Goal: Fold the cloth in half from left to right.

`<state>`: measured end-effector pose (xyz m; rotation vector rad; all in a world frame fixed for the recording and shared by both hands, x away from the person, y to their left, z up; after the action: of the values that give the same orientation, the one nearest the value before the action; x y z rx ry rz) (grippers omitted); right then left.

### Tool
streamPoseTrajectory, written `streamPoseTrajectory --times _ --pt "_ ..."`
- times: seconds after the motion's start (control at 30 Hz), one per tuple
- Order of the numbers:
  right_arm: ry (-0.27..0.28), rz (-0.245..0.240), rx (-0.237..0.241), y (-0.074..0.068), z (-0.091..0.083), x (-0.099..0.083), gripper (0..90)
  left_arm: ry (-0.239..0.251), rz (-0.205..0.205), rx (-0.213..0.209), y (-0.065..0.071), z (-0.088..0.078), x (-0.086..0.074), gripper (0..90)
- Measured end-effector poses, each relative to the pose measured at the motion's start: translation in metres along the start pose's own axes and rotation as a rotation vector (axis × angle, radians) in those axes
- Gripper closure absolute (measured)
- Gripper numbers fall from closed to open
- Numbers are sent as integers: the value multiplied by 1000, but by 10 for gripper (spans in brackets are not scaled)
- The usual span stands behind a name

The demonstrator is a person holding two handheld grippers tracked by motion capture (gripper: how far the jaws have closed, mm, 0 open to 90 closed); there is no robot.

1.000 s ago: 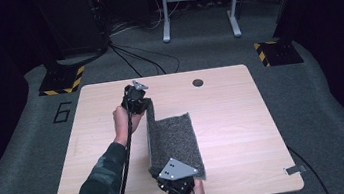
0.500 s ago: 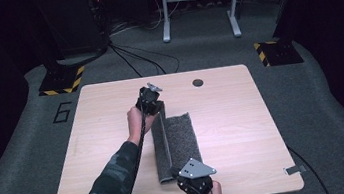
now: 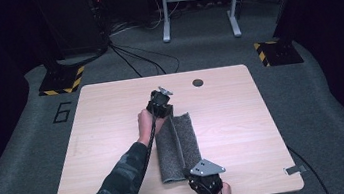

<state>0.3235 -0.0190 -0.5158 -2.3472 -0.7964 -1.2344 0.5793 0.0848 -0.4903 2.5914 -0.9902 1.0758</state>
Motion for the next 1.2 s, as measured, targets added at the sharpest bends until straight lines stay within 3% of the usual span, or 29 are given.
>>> streamPoseTrajectory --times 0.33,0.9,1.1,1.2 --pt "-22 47 -21 12 -2 -12 880 -17 15 0 11 15 2 884" --pt "-29 45 -71 18 -6 -21 871 -13 19 -31 26 26 13 879" --pt "-64 38 -167 27 -12 -27 802 7 -45 -86 26 27 13 396" --pt "-71 33 -182 31 -14 -29 786 10 -56 -88 24 23 13 341"
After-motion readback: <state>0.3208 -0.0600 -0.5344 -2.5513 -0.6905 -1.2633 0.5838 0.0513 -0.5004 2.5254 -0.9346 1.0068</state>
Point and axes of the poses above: each handheld gripper's, and its own axes: z roughly forward along the jaws, x roughly out of its top, y roughly to its right, the point moved 5 cm from there along z, roughly forward along the jaws, and after that the axes turned 1 degree about z, right-handed, at the moved point
